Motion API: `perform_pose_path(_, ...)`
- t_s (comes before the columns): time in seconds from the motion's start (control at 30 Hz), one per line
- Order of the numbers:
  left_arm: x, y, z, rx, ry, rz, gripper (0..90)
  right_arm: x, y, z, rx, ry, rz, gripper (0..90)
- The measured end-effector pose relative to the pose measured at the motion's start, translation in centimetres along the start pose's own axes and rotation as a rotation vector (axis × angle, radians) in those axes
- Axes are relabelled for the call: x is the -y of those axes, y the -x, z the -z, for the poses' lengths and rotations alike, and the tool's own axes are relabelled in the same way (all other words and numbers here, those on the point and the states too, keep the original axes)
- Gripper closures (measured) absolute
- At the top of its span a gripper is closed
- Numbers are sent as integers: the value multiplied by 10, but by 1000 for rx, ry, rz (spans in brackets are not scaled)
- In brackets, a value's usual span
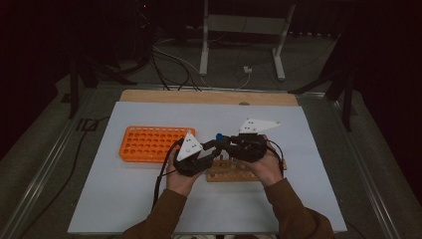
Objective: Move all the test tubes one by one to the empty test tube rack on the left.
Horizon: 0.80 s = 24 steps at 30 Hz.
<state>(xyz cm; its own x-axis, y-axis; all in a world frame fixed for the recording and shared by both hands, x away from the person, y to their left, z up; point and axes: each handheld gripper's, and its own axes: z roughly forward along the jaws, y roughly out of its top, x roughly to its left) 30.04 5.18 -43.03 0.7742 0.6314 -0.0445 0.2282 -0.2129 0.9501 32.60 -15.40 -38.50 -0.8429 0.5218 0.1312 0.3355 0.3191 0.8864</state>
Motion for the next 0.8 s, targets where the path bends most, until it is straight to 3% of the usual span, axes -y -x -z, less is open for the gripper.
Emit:
perform_pose_path(0.1,1,-1,0,10,-5,-5,775,0,-1,-2,-4,-3,-1,768)
perform_pose_path(0.2,2,-1,0,8,-9,-12,776,1,0,-2,-6,-2,-1,751)
perform_pose_path(0.23,2,-2,0,7,-11,-11,777,1,1,0,-9,9,-6,685)
perform_pose_path(0.43,4,-8,3,-17,-13,2,778,2,6,9,-5,40,-15,535)
perform_pose_path(0.47,4,-10,5,-20,-11,7,779,3,9,14,3,50,-28,455)
perform_pose_path(0.5,4,-10,6,-23,-8,14,779,3,9,14,3,50,-28,455)
perform_pose_path(0.63,4,-15,12,-27,9,24,778,9,17,24,48,73,-38,299)
perform_pose_path(0.8,4,-21,18,-41,19,37,779,14,22,31,100,74,-42,171)
